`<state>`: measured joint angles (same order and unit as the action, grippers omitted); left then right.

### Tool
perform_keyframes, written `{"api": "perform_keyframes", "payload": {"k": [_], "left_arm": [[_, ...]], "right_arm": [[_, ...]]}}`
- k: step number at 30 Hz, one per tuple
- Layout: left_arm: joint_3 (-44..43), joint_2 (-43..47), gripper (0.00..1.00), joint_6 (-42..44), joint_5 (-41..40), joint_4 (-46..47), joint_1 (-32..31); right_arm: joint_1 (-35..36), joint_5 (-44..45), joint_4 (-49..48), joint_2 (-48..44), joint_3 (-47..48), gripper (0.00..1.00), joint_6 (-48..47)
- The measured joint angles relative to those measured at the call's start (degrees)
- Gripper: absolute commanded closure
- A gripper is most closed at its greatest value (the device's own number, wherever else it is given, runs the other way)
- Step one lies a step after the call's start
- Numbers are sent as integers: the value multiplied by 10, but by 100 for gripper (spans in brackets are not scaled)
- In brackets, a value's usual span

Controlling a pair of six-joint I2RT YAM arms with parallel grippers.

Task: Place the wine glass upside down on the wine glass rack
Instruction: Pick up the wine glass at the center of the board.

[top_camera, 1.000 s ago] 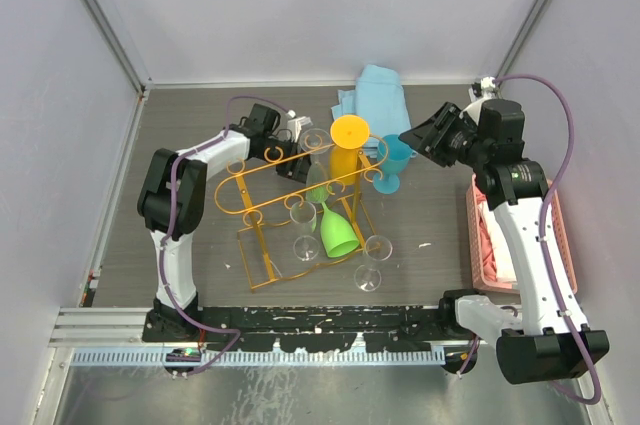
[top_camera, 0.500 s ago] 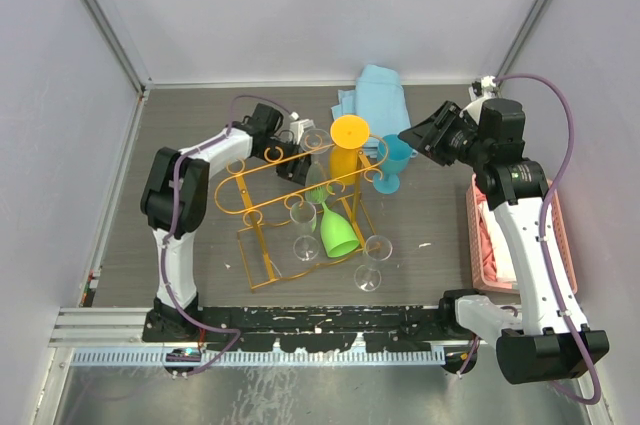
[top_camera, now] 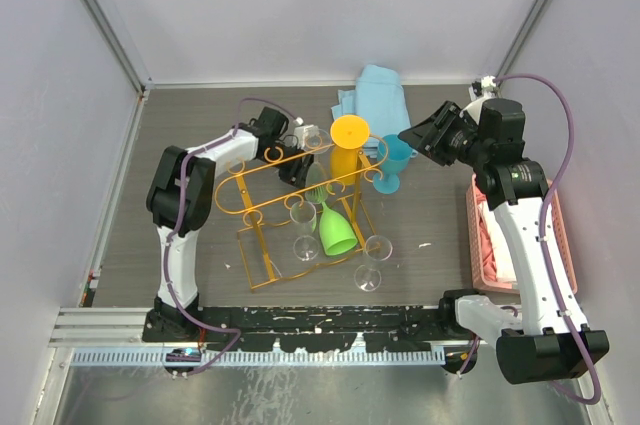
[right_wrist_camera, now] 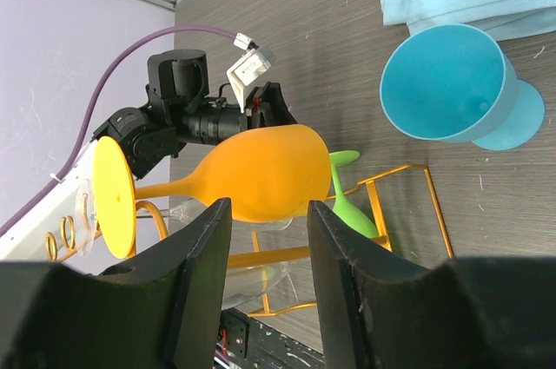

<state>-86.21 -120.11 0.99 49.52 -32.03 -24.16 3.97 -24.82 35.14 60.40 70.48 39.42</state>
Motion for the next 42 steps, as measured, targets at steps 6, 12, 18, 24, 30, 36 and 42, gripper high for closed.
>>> {"api": "perform_keyframes", "payload": {"k": [6, 12, 18, 24, 30, 36, 42], "left_arm": [[-12, -4, 57, 0, -3, 0, 0], [-12, -4, 64, 0, -9, -2, 0], [-15, -4, 71, 0, -18, -1, 1], [-16, -4, 71, -2, -28, 1, 3], [-16, -4, 74, -3, -33, 1, 3], [-16, -4, 77, -3, -39, 2, 3], [-17, -4, 82, -3, -44, 2, 3]], "right_arm": [[0, 0, 0, 0, 0, 54, 0], [-1, 0, 0, 0, 0, 54, 0], [-1, -1, 0, 0, 0, 54, 0], [-1, -3, 0, 0, 0, 54, 0], [-1, -4, 0, 0, 0, 54, 0], [-1, -4, 0, 0, 0, 54, 0], [-1, -4, 0, 0, 0, 54, 0]]}}
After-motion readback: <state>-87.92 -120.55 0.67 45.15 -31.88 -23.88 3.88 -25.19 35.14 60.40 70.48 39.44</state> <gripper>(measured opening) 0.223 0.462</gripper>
